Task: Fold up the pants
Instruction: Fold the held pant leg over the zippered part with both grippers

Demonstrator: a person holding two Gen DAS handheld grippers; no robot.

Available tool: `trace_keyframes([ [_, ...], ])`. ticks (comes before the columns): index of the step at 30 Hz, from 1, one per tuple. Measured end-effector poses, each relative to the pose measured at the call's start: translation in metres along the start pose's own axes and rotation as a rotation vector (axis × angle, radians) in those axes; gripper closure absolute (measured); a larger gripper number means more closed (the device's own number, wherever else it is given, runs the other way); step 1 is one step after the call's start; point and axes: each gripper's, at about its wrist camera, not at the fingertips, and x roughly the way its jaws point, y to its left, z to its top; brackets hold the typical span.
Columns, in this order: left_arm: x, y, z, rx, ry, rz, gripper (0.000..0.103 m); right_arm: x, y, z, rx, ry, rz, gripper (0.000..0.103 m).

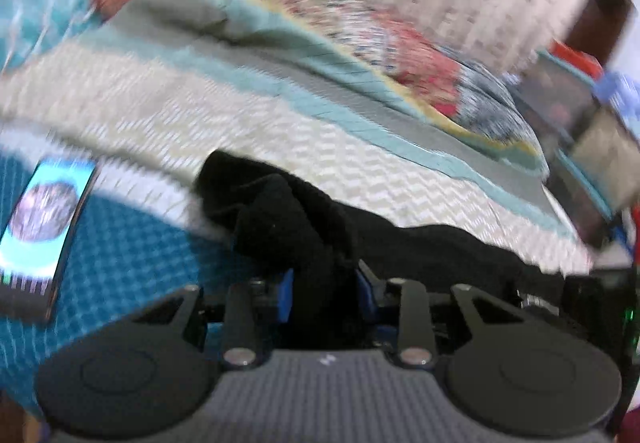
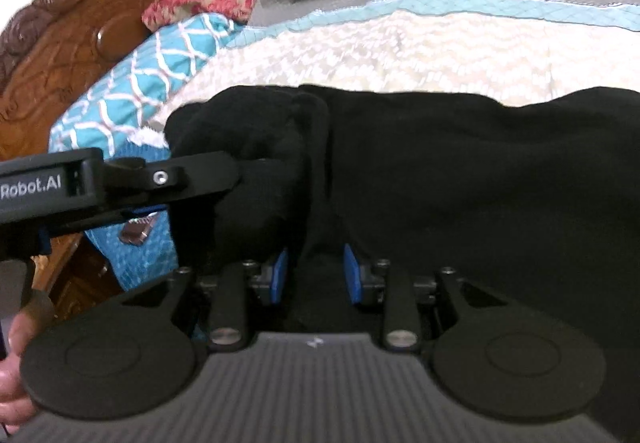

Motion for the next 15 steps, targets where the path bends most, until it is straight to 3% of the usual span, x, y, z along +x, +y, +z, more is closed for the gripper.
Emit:
trace_keyframes([
  [8, 0.009, -0.089, -0.003, 0.305, -0.021, -0.107, 0.073, -0.043, -0.022, -0.007, 0.097, -0.133, 0.021, 0.071],
  [10, 0.015, -0.112, -0.010, 0.380, -0.012, -0.146, 0.073, -0.062, -0.031, -0.013, 0.103, -0.175, -0.007, 0.070],
  [12, 0.027, -0.133, -0.019, 0.442, 0.025, -0.179, 0.066, -0.076, -0.043, -0.022, 0.127, -0.184, -0.050, 0.070],
  [15, 0.048, -0.150, -0.035, 0.476, 0.104, -0.175, 0.067, -0.095, -0.067, -0.040, 0.201, -0.169, -0.139, 0.070],
])
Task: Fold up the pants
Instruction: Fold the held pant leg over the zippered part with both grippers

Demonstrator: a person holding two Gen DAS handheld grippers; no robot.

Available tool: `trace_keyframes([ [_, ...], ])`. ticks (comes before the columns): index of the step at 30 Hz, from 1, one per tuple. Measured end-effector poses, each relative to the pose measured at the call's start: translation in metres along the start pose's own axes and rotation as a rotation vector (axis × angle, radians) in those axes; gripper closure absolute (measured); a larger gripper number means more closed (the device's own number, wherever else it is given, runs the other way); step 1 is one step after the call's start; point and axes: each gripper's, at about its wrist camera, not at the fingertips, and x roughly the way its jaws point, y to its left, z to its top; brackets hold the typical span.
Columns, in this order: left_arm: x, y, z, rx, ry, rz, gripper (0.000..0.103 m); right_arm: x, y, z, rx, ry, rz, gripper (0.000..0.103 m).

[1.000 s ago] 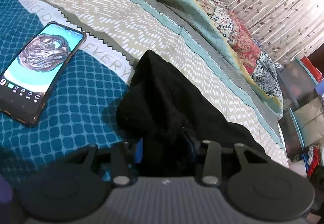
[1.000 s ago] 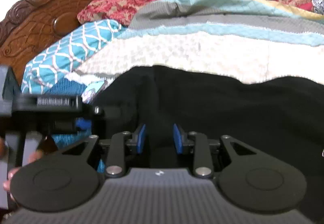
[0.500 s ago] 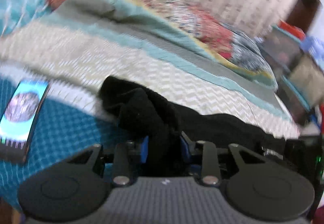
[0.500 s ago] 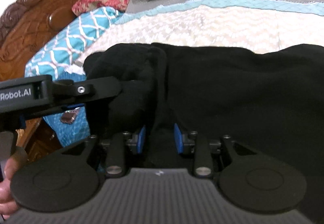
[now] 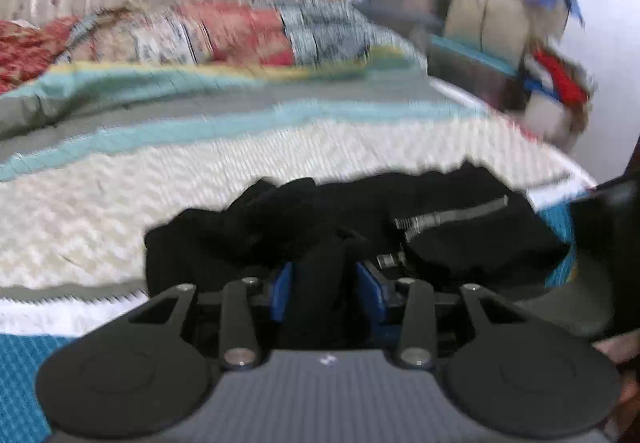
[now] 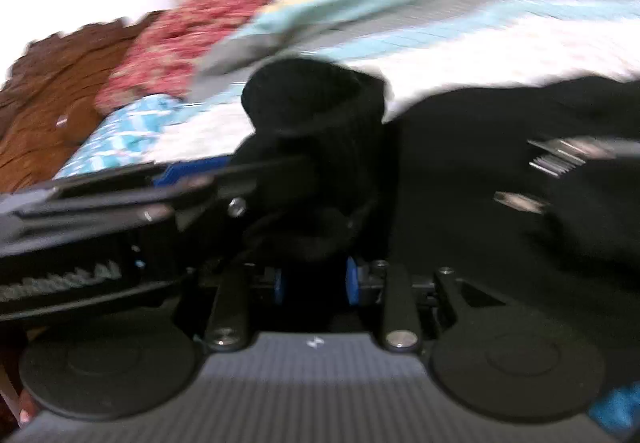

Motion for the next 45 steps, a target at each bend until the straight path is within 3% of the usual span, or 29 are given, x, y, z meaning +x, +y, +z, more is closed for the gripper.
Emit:
trace_keyframes([
  [1, 0.003, -0.002, -0.002, 0.000, 0.019, -0.017, 0.066, -0.006, -0.008, -0.004, 0.028, 0.001, -0.023, 0.070],
  [3, -0.001, -0.008, -0.008, 0.016, 0.019, -0.039, 0.051, -0.025, -0.025, -0.015, 0.083, -0.022, -0.059, 0.070],
  [5, -0.010, -0.009, -0.013, 0.049, 0.001, -0.026, 0.043, -0.037, -0.031, -0.022, 0.118, -0.054, -0.083, 0.070],
  [8, -0.023, 0.004, -0.018, 0.006, 0.003, -0.015, 0.043, -0.049, -0.035, -0.014, 0.160, -0.136, -0.090, 0.070],
  [10, -0.032, 0.018, -0.019, -0.068, 0.008, -0.007, 0.042, -0.046, -0.031, -0.001, 0.155, -0.187, -0.069, 0.062],
  [12, -0.040, 0.035, -0.021, -0.145, 0.010, 0.017, 0.039, -0.033, -0.026, 0.019, 0.134, -0.221, -0.042, 0.031],
  [14, -0.047, 0.051, -0.027, -0.222, 0.010, 0.033, 0.039, -0.016, -0.029, 0.037, 0.131, -0.227, -0.021, 0.017],
  [19, -0.056, 0.072, -0.036, -0.313, 0.018, 0.064, 0.038, 0.040, -0.053, 0.064, 0.221, -0.046, -0.019, 0.022],
  [21, -0.057, 0.075, -0.037, -0.316, 0.019, 0.067, 0.038, 0.051, -0.046, 0.061, 0.196, 0.015, -0.015, 0.058],
  [24, -0.053, 0.078, -0.037, -0.325, 0.024, 0.061, 0.038, 0.039, -0.026, 0.057, 0.103, -0.003, -0.032, 0.080],
  [27, -0.049, 0.081, -0.039, -0.337, 0.032, 0.052, 0.037, 0.003, -0.013, 0.052, 0.058, -0.120, -0.032, 0.082],
  [30, -0.045, 0.082, -0.042, -0.352, 0.043, 0.043, 0.035, -0.028, -0.006, 0.034, -0.009, -0.229, -0.101, 0.081],
  [32, -0.041, 0.083, -0.044, -0.366, 0.060, 0.037, 0.035, -0.023, -0.017, 0.020, 0.034, -0.182, -0.159, 0.076],
  [34, -0.039, 0.085, -0.046, -0.376, 0.073, 0.035, 0.035, -0.009, -0.029, 0.007, 0.039, -0.092, -0.225, 0.063],
  [36, -0.040, 0.085, -0.047, -0.379, 0.075, 0.039, 0.033, -0.012, -0.037, 0.000, 0.053, -0.111, -0.268, 0.049],
  [39, -0.041, 0.088, -0.047, -0.387, 0.070, 0.052, 0.030, -0.024, -0.040, 0.007, 0.072, -0.183, -0.273, 0.048],
  [45, -0.041, 0.090, -0.048, -0.403, 0.081, 0.057, 0.030, -0.031, -0.025, 0.009, -0.010, -0.298, -0.321, 0.048],
])
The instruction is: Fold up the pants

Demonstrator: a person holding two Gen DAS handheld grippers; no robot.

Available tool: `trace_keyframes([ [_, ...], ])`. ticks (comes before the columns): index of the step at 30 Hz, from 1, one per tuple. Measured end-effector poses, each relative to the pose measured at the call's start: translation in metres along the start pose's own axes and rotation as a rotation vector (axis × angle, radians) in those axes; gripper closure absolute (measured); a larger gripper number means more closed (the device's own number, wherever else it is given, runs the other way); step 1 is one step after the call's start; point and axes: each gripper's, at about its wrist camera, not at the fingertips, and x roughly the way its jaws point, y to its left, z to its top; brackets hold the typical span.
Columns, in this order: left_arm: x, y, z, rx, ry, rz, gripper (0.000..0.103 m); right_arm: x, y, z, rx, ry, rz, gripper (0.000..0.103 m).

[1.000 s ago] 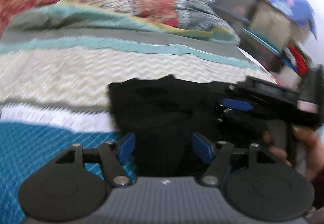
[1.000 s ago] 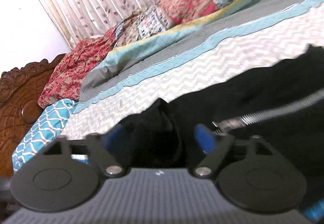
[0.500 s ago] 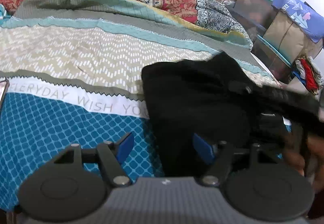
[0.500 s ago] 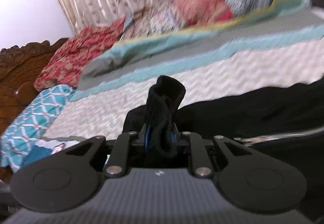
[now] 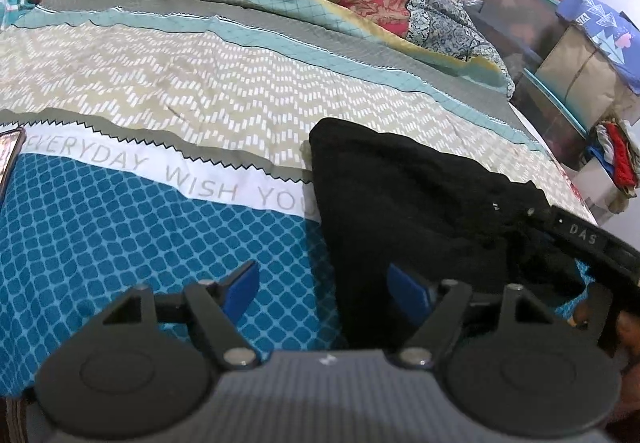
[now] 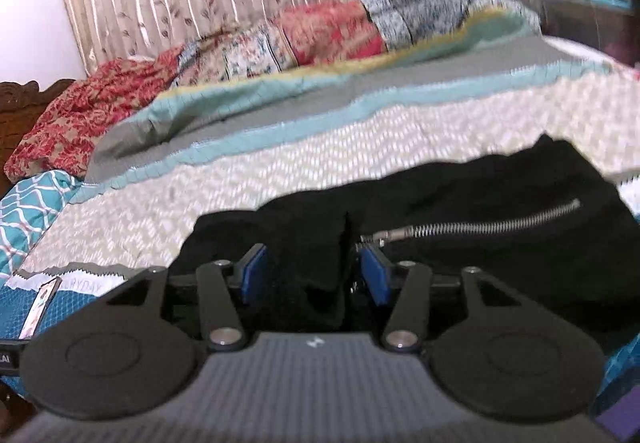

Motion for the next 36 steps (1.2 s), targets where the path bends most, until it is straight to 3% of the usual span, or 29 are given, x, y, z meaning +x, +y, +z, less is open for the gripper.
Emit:
trace_keyframes([
  [6, 0.000, -0.003, 0.003, 0.012, -0.004, -0.007, 0.029, -0.009, 0.004, 0.008, -0.021, -0.133, -0.044, 0.048],
  [11, -0.003, 0.002, 0.011, -0.033, -0.022, -0.030, 0.027, -0.021, -0.008, 0.015, 0.008, -0.218, -0.067, 0.048],
  [14, -0.003, 0.006, 0.014, -0.073, -0.021, -0.045, 0.026, -0.016, -0.007, 0.015, 0.001, -0.189, -0.035, 0.049],
  [17, -0.002, 0.005, 0.013, -0.078, -0.015, -0.037, 0.027, -0.009, 0.001, 0.009, -0.032, -0.130, 0.051, 0.066],
  [19, -0.001, 0.003, 0.012, -0.065, -0.013, -0.033, 0.027, -0.002, 0.008, 0.004, -0.058, -0.072, 0.116, 0.070],
  [21, 0.001, 0.000, 0.012, -0.059, -0.004, -0.030, 0.027, 0.012, 0.009, -0.002, -0.066, 0.020, 0.137, 0.071],
  [24, 0.004, -0.003, 0.012, -0.049, 0.009, -0.026, 0.027, 0.036, 0.009, -0.015, -0.108, 0.174, 0.095, 0.070],
  [28, 0.005, -0.006, 0.018, -0.038, 0.006, -0.018, 0.026, 0.019, -0.007, -0.003, -0.027, 0.112, 0.158, 0.070],
  [31, 0.006, -0.005, 0.023, -0.049, 0.004, -0.014, 0.022, -0.004, -0.033, 0.011, 0.054, -0.016, 0.110, 0.060],
  [34, 0.011, -0.003, 0.027, -0.076, 0.019, -0.021, 0.022, -0.027, -0.082, 0.021, 0.166, -0.135, -0.037, 0.047],
  [36, 0.017, -0.003, 0.028, -0.090, 0.037, -0.019, 0.021, -0.038, -0.119, 0.022, 0.264, -0.179, -0.144, 0.029],
])
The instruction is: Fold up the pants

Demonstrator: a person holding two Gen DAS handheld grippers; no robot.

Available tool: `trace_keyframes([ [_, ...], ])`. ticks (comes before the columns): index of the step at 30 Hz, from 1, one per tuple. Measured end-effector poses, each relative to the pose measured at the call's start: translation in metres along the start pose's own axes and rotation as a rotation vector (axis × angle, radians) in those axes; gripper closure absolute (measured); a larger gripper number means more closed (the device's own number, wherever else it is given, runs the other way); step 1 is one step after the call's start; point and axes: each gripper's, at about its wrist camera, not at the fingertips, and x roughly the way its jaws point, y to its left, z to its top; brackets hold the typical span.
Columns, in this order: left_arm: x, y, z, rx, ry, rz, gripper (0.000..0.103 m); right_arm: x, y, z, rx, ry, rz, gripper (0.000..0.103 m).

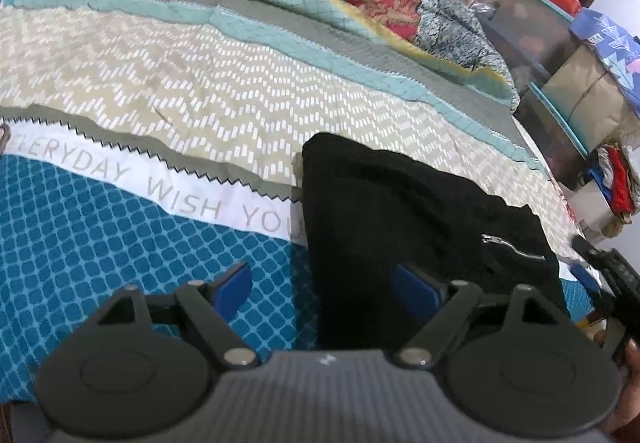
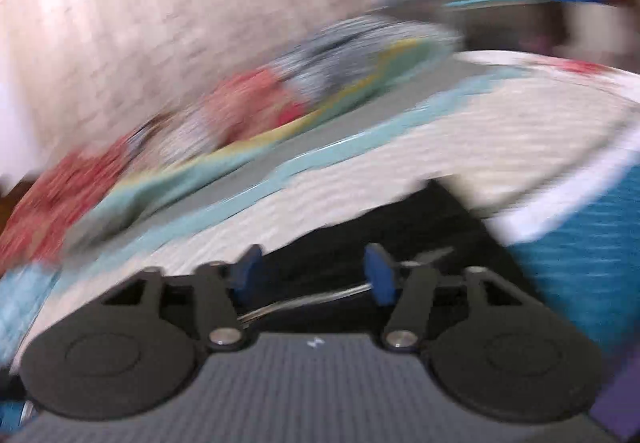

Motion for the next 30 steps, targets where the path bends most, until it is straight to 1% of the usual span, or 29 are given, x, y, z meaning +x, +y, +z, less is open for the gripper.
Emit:
trace_keyframes([
  [2, 0.007, 0.000, 0.000, -0.011, 0.022, 0.007, 0.021, -0.006, -0.035, 0.005, 0.091, -0.031, -0.067, 0.023],
  [3, 0.011, -0.001, 0.000, -0.017, 0.035, 0.011, 0.021, -0.008, -0.049, 0.006, 0.122, -0.025, -0.083, 0.023],
  [6, 0.021, -0.005, 0.000, -0.018, 0.055, 0.021, 0.021, -0.006, -0.077, 0.001, 0.186, 0.007, -0.111, 0.023],
  [8, 0.028, -0.010, 0.002, -0.002, 0.061, 0.039, 0.021, -0.001, -0.087, -0.004, 0.244, 0.033, -0.113, 0.023],
  [10, 0.034, -0.014, 0.003, 0.008, 0.070, 0.056, 0.023, -0.002, -0.088, -0.011, 0.296, 0.061, -0.084, 0.023],
  [11, 0.037, -0.016, 0.003, 0.011, 0.075, 0.058, 0.025, 0.000, -0.087, -0.014, 0.310, 0.083, -0.061, 0.026],
  [12, 0.042, -0.018, 0.004, 0.019, 0.082, 0.063, 0.027, 0.002, -0.084, -0.016, 0.307, 0.105, -0.047, 0.033],
  [13, 0.045, -0.020, 0.004, 0.028, 0.088, 0.067, 0.031, 0.002, -0.079, -0.018, 0.281, 0.116, -0.059, 0.040],
  [15, 0.057, -0.024, 0.003, 0.046, 0.125, 0.060, 0.063, -0.002, -0.070, -0.015, 0.218, 0.136, -0.102, 0.071],
  [16, 0.062, -0.025, 0.002, 0.046, 0.143, 0.066, 0.064, -0.002, -0.071, -0.013, 0.218, 0.145, -0.096, 0.078],
  [17, 0.064, -0.027, 0.000, 0.054, 0.140, 0.076, 0.066, -0.005, -0.071, -0.011, 0.234, 0.150, -0.075, 0.083],
  [18, 0.063, -0.029, -0.001, 0.071, 0.133, 0.079, 0.067, -0.009, -0.067, -0.009, 0.240, 0.143, -0.063, 0.085],
  [20, 0.060, -0.034, -0.003, 0.102, 0.120, 0.084, 0.067, -0.018, -0.048, 0.001, 0.189, 0.108, -0.029, 0.086],
  [21, 0.058, -0.034, -0.003, 0.101, 0.117, 0.080, 0.067, -0.024, -0.032, 0.007, 0.150, 0.088, 0.006, 0.086],
  [23, 0.051, -0.029, -0.001, 0.074, 0.106, 0.056, 0.066, -0.032, 0.005, 0.017, 0.056, 0.064, 0.097, 0.086],
  [25, 0.041, -0.023, 0.001, 0.047, 0.086, 0.024, 0.062, -0.035, 0.049, 0.022, -0.053, 0.059, 0.206, 0.086],
  [27, 0.031, -0.016, 0.002, 0.022, 0.059, 0.004, 0.055, -0.032, 0.097, 0.018, -0.156, 0.091, 0.317, 0.086],
  [28, 0.025, -0.011, 0.002, 0.007, 0.044, -0.003, 0.054, -0.027, 0.120, 0.012, -0.206, 0.121, 0.363, 0.085],
  [30, 0.015, 0.001, 0.004, -0.027, 0.021, -0.013, 0.049, -0.019, 0.166, -0.009, -0.316, 0.189, 0.446, 0.085],
])
